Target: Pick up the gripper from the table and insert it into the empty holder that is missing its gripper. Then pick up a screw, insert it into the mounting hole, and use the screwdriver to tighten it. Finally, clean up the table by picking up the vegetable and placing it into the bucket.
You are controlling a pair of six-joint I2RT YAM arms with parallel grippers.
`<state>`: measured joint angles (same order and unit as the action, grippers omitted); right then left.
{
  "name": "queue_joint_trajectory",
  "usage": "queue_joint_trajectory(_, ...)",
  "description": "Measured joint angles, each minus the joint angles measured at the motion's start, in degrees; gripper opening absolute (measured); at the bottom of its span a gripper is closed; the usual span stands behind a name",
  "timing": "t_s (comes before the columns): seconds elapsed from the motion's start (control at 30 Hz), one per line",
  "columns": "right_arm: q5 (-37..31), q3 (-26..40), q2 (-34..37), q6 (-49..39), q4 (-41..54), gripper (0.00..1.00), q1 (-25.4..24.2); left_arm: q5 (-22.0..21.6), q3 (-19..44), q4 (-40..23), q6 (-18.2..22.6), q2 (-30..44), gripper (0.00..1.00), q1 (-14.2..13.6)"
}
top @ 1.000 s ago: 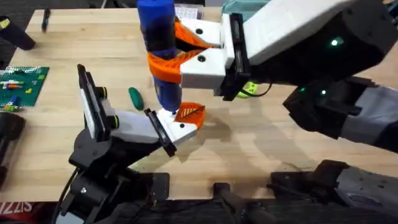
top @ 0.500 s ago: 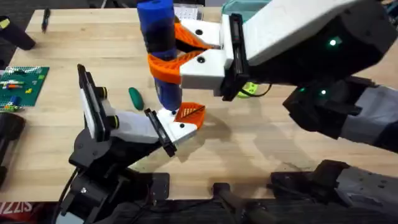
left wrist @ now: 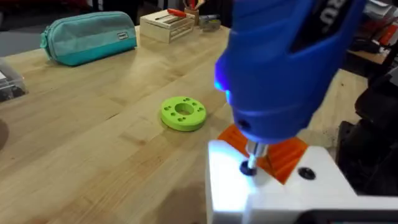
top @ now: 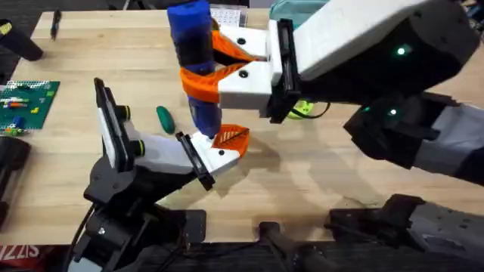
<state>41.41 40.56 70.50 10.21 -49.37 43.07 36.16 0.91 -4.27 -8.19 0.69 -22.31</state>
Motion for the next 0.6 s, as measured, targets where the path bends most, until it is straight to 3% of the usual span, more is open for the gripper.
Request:
queue_joint_trajectory(0.37, 0.1, 0.0, 0.0, 0.0, -0.4, 0.099, 0.0, 0.0, 0.0, 0.0, 0.0, 0.0, 0.018, 0.0)
queue_joint_trajectory(0.6, 0.0, -0.3, 0.2, -0.2, -9.8, 0.097, 0.0, 0.0, 0.0, 0.0, 0.0, 0.0, 0.018, 0.0)
